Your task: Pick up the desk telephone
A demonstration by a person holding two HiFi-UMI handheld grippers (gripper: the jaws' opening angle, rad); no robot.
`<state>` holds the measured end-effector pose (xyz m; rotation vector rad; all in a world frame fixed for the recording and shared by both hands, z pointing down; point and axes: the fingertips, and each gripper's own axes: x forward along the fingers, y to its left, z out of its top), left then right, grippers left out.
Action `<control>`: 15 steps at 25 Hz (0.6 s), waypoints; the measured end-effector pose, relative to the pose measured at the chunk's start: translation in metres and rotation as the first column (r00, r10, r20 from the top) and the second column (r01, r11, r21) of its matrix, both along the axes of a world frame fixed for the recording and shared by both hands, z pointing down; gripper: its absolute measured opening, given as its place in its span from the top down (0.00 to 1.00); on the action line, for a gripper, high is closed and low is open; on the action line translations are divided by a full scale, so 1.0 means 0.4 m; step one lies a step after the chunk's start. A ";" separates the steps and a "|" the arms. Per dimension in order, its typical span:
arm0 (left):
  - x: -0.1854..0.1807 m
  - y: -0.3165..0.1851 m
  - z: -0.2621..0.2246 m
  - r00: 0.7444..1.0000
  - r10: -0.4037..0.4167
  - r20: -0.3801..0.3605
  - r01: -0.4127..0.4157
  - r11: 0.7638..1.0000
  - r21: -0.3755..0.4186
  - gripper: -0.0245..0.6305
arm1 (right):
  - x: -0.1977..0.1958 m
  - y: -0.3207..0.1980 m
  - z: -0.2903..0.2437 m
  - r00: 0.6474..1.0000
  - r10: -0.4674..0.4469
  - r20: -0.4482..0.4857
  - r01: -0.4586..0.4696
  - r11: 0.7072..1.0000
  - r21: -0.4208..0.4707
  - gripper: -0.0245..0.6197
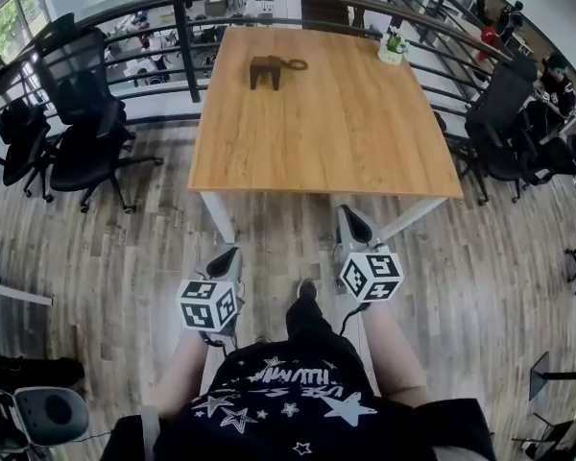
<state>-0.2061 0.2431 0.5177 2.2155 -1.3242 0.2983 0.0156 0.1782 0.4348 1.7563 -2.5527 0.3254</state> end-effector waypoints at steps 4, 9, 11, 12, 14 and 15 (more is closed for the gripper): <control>-0.002 -0.071 0.008 0.999 -0.037 0.007 0.037 0.999 -0.017 0.96 | 0.016 -0.103 0.013 0.999 -0.009 0.038 0.009 1.000 -0.003 0.96; 0.037 -0.206 0.007 0.997 -0.072 0.020 0.072 0.997 -0.020 0.96 | 0.062 -0.251 0.043 0.998 -0.040 0.040 0.041 0.999 -0.031 0.96; 0.069 -0.266 0.006 0.997 -0.075 0.029 0.076 0.997 -0.020 0.96 | 0.093 -0.309 0.048 0.998 -0.049 0.041 0.051 0.998 -0.038 0.96; 0.087 -0.295 0.007 0.996 -0.078 0.031 0.079 0.997 -0.021 0.96 | 0.108 -0.336 0.052 0.998 -0.055 0.040 0.057 0.998 -0.041 0.96; 0.123 -0.349 0.007 0.996 -0.083 0.029 0.083 0.996 -0.027 0.96 | 0.139 -0.388 0.055 0.997 -0.065 0.042 0.067 0.997 -0.047 0.96; 0.141 -0.375 0.005 0.996 -0.083 0.029 0.083 0.996 -0.028 0.96 | 0.155 -0.413 0.055 0.997 -0.069 0.045 0.071 0.996 -0.049 0.96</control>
